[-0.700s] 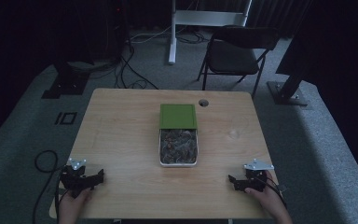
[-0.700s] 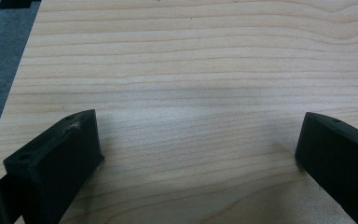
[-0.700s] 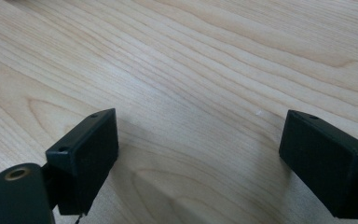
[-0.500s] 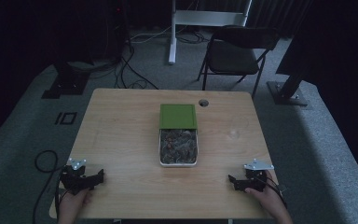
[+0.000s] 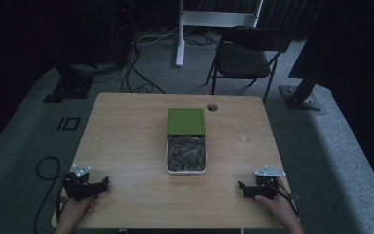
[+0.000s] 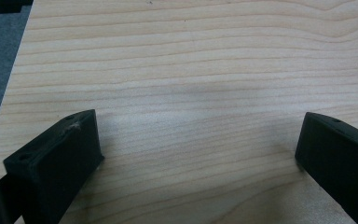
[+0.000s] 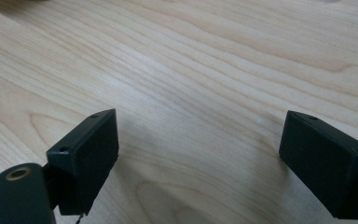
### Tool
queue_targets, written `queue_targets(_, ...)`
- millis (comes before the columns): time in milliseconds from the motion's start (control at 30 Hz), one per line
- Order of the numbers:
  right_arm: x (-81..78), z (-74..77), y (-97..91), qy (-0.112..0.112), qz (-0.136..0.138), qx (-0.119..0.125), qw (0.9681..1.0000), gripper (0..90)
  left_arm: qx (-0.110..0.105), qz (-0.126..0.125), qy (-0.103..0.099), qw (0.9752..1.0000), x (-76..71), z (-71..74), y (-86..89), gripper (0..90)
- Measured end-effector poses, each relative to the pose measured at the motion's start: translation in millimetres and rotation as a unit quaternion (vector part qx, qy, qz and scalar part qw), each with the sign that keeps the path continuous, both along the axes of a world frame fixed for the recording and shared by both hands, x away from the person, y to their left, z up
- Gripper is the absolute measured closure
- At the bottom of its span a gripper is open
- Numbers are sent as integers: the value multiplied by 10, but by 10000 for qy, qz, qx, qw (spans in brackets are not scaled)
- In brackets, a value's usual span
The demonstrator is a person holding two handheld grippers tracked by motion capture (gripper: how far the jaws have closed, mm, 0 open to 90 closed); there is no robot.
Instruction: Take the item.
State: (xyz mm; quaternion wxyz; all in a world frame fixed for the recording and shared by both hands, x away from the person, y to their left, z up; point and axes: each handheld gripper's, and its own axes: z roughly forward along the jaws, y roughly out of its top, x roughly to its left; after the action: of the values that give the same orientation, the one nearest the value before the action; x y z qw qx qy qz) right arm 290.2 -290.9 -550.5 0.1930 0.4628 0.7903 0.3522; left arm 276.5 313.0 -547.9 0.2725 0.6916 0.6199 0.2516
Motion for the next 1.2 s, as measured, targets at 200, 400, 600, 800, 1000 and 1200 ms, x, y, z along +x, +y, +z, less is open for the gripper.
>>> queue_targets(200, 17, 96, 53, -132, 31, 80, 9999, 119, 1, -10, -2, 10000, 0, 0, 2, 5)
queue_targets(400, 48, 177, 115, -245, 77, 105, 9996, 119, -1, -15, -3, 10000, -1, -1, 4, 5)
queue_targets(600, 61, 255, 172, -306, 146, 152, 9993, 119, -1, -15, -3, 10000, -1, -1, 4, 5)
queue_targets(800, 72, 322, 200, -372, 170, 241, 9989, 119, -1, -4, -4, 10000, 0, -1, 3, 5)
queue_targets(1000, 85, 369, 243, -429, 216, 250, 9985, 119, -2, -3, -5, 10000, 0, -1, 3, 5)
queue_targets(1200, 104, 452, 301, -514, 284, 279, 9979, 119, -1, -4, -5, 10000, 0, -1, 3, 5)
